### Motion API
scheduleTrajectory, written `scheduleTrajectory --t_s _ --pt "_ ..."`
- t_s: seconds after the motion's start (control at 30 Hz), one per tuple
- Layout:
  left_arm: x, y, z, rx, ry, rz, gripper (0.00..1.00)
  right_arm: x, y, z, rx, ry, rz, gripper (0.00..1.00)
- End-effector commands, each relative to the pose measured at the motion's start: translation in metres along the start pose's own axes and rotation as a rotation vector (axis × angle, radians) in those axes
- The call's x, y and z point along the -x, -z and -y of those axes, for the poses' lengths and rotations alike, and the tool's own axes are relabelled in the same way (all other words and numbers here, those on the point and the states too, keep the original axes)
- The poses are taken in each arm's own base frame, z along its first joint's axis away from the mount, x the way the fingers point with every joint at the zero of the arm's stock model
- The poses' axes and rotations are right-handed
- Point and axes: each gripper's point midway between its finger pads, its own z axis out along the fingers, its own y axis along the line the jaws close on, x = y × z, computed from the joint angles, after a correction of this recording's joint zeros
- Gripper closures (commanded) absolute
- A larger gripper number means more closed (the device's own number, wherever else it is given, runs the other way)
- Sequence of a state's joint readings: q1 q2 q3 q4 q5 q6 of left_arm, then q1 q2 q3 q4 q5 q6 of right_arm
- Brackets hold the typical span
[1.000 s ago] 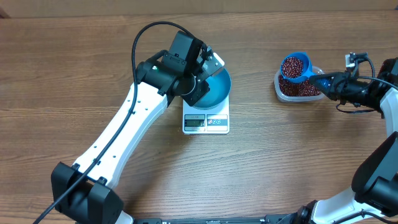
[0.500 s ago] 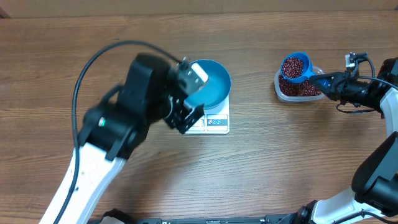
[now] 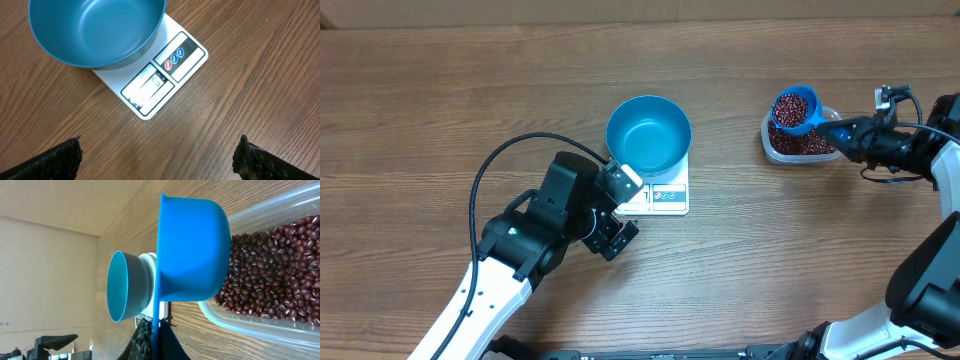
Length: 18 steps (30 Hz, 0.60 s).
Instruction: Scoop item into bowl and weigh 150g on scale
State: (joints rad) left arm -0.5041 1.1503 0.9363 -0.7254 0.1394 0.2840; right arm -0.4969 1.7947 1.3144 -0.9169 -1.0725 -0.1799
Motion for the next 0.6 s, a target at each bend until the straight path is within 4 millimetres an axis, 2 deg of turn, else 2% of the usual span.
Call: scheduleTrajectory --t_s 0.0,0.57 --pt "-0.0028 -0.0035 0.0052 -0.023 -0.011 -0.012 0.0 -0.0005 0.0002 -0.0013 0.025 0.003 0.004 0.96" --pt "-0.0029 -0.0046 0.0048 -0.023 -0.01 -0.014 0.0 -0.0011 0.0001 0.0027 0.002 0.003 0.0 0.96"
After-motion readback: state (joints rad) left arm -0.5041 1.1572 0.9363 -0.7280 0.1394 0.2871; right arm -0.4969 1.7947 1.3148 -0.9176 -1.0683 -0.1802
